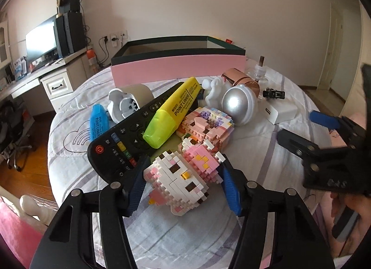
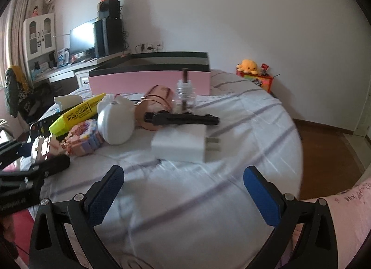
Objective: Organize rigid objects
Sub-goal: 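Grasp the block Hello Kitty figure with the left tool while the right tool grasps the white charger plug, then carry both items into the pink box and open both tools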
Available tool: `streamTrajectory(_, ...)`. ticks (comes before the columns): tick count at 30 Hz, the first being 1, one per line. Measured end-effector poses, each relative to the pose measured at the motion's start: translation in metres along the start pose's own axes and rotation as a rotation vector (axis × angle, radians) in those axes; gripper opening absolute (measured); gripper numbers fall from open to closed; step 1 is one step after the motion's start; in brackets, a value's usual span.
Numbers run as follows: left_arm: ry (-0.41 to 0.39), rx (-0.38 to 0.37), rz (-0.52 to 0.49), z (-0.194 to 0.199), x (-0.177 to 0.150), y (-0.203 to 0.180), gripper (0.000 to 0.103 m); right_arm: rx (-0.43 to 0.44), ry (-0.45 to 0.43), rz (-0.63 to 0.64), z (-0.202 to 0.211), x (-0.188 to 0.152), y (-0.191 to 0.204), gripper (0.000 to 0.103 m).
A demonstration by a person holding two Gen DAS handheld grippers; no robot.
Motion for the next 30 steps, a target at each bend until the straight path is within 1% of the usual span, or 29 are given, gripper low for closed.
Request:
streamTrajectory(3,0.001,-0.008,0.002,0.000,0.000,-0.001,0.060,0.023,0.013,-0.003,-0.012,0.008,0.003,0.103)
streamTrajectory(6,0.000,-0.011,-0.003,-0.002,0.001,-0.003,0.060,-0.004,0.032,-0.032,-0.023,0.013,-0.007,0.103)
streamTrajectory(8,0.000,-0.017,-0.009,-0.004,0.002,-0.005,0.060,0.000,0.038,-0.060,-0.027,0.013,-0.014,0.100)
streamTrajectory(10,-0.001,-0.018,-0.022,-0.005,0.004,-0.007,0.060,-0.003,0.045,-0.064,-0.031,0.011,-0.018,0.085)
streamTrajectory(11,-0.004,-0.018,-0.027,-0.006,0.004,-0.009,0.060,-0.013,0.042,-0.047,-0.031,0.011,-0.019,0.080)
streamTrajectory(12,-0.006,-0.017,-0.025,-0.006,0.005,-0.009,0.060,-0.010,0.039,-0.036,-0.031,0.011,-0.019,0.072)
streamTrajectory(13,-0.006,-0.021,-0.023,-0.006,0.006,-0.010,0.060,0.001,0.039,-0.034,-0.030,0.010,-0.019,0.068)
streamTrajectory(17,-0.014,-0.036,-0.025,-0.003,0.009,-0.013,0.060,0.041,0.030,-0.054,-0.022,0.009,-0.021,0.067)
streamTrajectory(23,-0.044,-0.040,-0.038,0.010,0.016,-0.017,0.060,0.077,0.010,-0.061,-0.004,0.004,-0.013,0.068)
streamTrajectory(27,-0.058,-0.032,-0.044,0.016,0.021,-0.016,0.060,0.081,0.035,-0.033,0.002,-0.002,-0.005,0.068)
streamTrajectory(30,-0.064,-0.035,-0.040,0.019,0.022,-0.016,0.060,0.083,0.019,-0.043,0.008,-0.006,-0.005,0.068)
Point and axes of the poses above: each gripper's, at about its wrist camera, not at the fingertips, and z roughly against the way its jaws point, y to its left, x to its top, the point moved 8 cm from there along -z, roughly the way its jaws point, and after that the axes turned 1 degree about x, right-handed, at the moved point
